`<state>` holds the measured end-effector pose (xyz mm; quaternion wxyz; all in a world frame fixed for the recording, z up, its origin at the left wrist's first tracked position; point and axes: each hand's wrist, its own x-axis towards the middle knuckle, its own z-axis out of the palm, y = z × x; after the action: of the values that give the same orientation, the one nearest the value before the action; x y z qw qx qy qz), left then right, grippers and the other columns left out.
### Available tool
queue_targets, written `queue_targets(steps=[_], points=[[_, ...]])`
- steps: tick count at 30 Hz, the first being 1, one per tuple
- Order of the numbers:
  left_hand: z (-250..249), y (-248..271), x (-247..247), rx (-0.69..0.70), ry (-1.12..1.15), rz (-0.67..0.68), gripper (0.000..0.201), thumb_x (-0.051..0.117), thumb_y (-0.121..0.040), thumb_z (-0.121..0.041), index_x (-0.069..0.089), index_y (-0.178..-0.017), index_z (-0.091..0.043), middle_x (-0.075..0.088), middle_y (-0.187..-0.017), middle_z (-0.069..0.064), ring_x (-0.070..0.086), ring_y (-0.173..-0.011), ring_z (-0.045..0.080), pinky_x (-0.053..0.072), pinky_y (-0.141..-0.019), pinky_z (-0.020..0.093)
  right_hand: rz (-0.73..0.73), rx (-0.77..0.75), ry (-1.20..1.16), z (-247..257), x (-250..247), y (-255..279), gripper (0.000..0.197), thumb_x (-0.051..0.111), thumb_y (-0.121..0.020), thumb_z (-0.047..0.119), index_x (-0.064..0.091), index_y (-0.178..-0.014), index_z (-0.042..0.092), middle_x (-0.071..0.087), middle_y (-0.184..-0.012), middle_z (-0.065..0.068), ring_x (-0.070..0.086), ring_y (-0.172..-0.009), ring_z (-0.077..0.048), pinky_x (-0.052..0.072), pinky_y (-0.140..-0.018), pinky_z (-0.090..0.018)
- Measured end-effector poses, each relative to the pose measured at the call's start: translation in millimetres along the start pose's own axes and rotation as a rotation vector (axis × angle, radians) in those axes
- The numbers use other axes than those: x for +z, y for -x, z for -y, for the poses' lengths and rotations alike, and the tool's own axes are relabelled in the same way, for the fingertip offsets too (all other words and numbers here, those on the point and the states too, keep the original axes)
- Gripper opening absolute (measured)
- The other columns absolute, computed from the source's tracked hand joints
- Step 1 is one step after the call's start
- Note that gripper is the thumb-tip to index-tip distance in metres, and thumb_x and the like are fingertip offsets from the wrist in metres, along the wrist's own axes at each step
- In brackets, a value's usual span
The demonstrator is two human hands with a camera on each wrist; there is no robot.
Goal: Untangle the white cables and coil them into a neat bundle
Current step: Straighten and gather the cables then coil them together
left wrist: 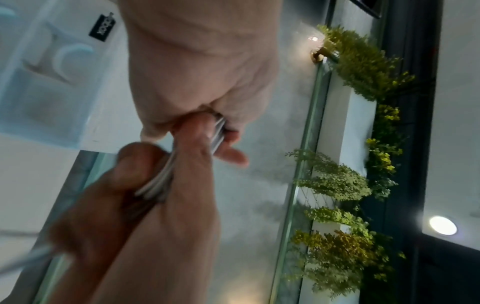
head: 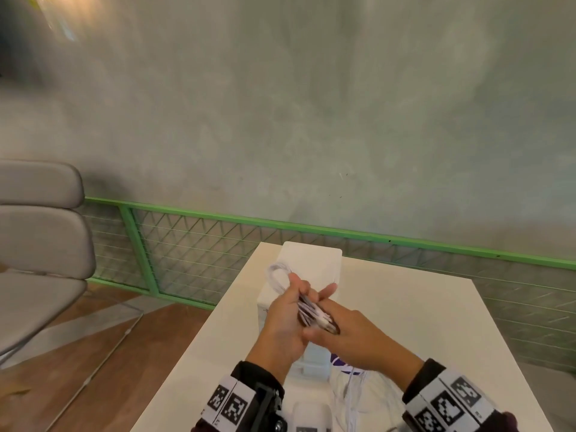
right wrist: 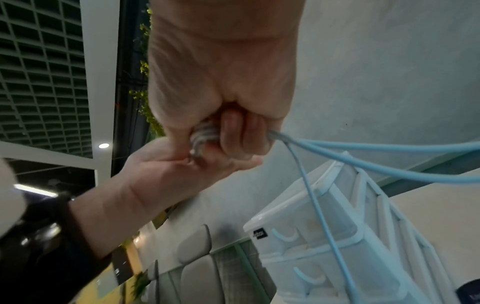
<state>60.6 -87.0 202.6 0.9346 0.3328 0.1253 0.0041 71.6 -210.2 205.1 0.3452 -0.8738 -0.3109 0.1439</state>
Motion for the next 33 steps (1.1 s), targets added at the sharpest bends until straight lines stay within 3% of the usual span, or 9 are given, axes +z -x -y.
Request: queue_targets(steps=[2, 5, 8, 12, 16, 22, 25, 28, 33], points=[[-13.7, -3.6, -4.7, 0.048, 0.076, -0.063, 0.044, 0.034, -0.099, -0.037, 0.039, -0.061, -0.014, 0.038, -0.039, -0.003, 0.069, -0.056, 0.017, 0.05, -0.082, 0.04, 0.034, 0.076, 0.022, -13.1, -14.6, 8.9, 0.049, 0.064, -0.078, 0.05, 0.044, -0.12, 0.034, 0.052, -0.073, 0.017, 0.051, -0.057, 0.008, 0.038, -0.055, -0.01], [-16.4, -4.6, -13.5, 0.035, 0.116, -0.047, 0.043, 0.035, -0.098, -0.038, 0.039, -0.062, -0.015, 0.032, -0.037, -0.005, 0.04, -0.031, 0.01, 0.059, -0.06, 0.034, 0.04, 0.144, 0.088, -32.7, -43.9, 20.1, 0.039, 0.071, -0.075, 0.044, 0.051, -0.107, 0.036, 0.053, -0.055, 0.016, 0.047, -0.049, 0.01, 0.036, -0.052, -0.007], [-6.8, -4.5, -12.0, 0.019, 0.069, -0.012, 0.042, 0.033, -0.097, -0.041, 0.039, -0.065, -0.016, 0.029, -0.036, -0.007, 0.029, -0.028, 0.007, 0.046, -0.043, 0.021, 0.084, 0.197, 0.265, -48.7, -79.1, 25.8, 0.025, 0.07, -0.078, 0.037, 0.055, -0.098, 0.04, 0.056, -0.072, 0.031, 0.05, -0.072, 0.007, 0.034, -0.06, -0.007], [-28.7, -8.4, -20.0, 0.074, 0.165, -0.056, 0.043, 0.032, -0.098, -0.043, 0.039, -0.064, -0.017, 0.028, -0.031, -0.005, 0.025, -0.024, 0.004, 0.031, -0.032, 0.012, 0.066, 0.287, 0.262, -82.7, -127.3, 39.4, 0.022, 0.075, -0.074, 0.029, 0.062, -0.077, 0.047, 0.064, -0.077, 0.023, 0.054, -0.082, -0.008, 0.04, -0.067, -0.015], [-23.5, -5.8, -23.6, 0.051, 0.199, -0.044, 0.044, 0.03, -0.098, -0.043, 0.038, -0.064, -0.017, 0.028, -0.03, -0.005, 0.025, -0.023, 0.003, 0.027, -0.03, 0.012, 0.203, 0.496, 0.502, -107.6, -153.6, 46.3, 0.058, 0.083, -0.044, 0.055, 0.054, -0.093, 0.044, 0.058, -0.108, 0.014, 0.052, -0.091, -0.006, 0.044, -0.077, -0.023], [-25.3, 0.2, -31.7, 0.079, 0.196, -0.09, 0.044, 0.031, -0.097, -0.047, 0.037, -0.064, -0.019, 0.026, -0.029, -0.002, 0.023, -0.022, 0.003, 0.023, -0.028, 0.012, -0.031, 0.735, 0.927, -140.1, -205.2, 61.1, 0.101, 0.072, -0.037, 0.059, 0.039, -0.131, 0.04, 0.059, -0.118, 0.009, 0.055, -0.109, -0.018, 0.043, -0.098, -0.04], [-12.0, 5.0, -29.0, 0.052, 0.196, -0.094, 0.046, 0.032, -0.096, -0.051, 0.033, -0.061, -0.02, 0.026, -0.03, -0.003, 0.023, -0.022, 0.004, 0.022, -0.029, 0.012, 0.115, 0.606, 0.821, -110.3, -177.9, 60.4, 0.139, 0.077, -0.031, 0.062, 0.007, -0.147, 0.032, 0.035, -0.147, -0.003, 0.034, -0.134, -0.026, 0.032, -0.109, -0.044], [6.6, 11.2, -21.6, 0.015, 0.21, -0.079, 0.049, 0.033, -0.095, -0.052, 0.034, -0.058, -0.019, 0.026, -0.033, -0.007, 0.024, -0.023, 0.006, 0.022, -0.031, 0.014, 0.321, 0.319, 0.526, -52.9, -129.5, 61.5, 0.123, 0.082, -0.06, 0.04, -0.004, -0.147, 0.031, 0.015, -0.15, 0.015, 0.018, -0.14, -0.01, 0.017, -0.113, -0.025], [22.7, 18.3, -9.6, -0.01, 0.251, -0.061, 0.055, 0.032, -0.092, -0.052, 0.041, -0.054, -0.014, 0.028, -0.035, -0.005, 0.025, -0.024, 0.009, 0.026, -0.031, 0.014, 0.286, 0.003, 0.028, -15.1, -43.5, 41.2, 0.086, 0.071, -0.078, 0.037, 0.015, -0.144, 0.037, 0.042, -0.129, 0.019, 0.04, -0.115, 0.002, 0.028, -0.097, -0.015]])
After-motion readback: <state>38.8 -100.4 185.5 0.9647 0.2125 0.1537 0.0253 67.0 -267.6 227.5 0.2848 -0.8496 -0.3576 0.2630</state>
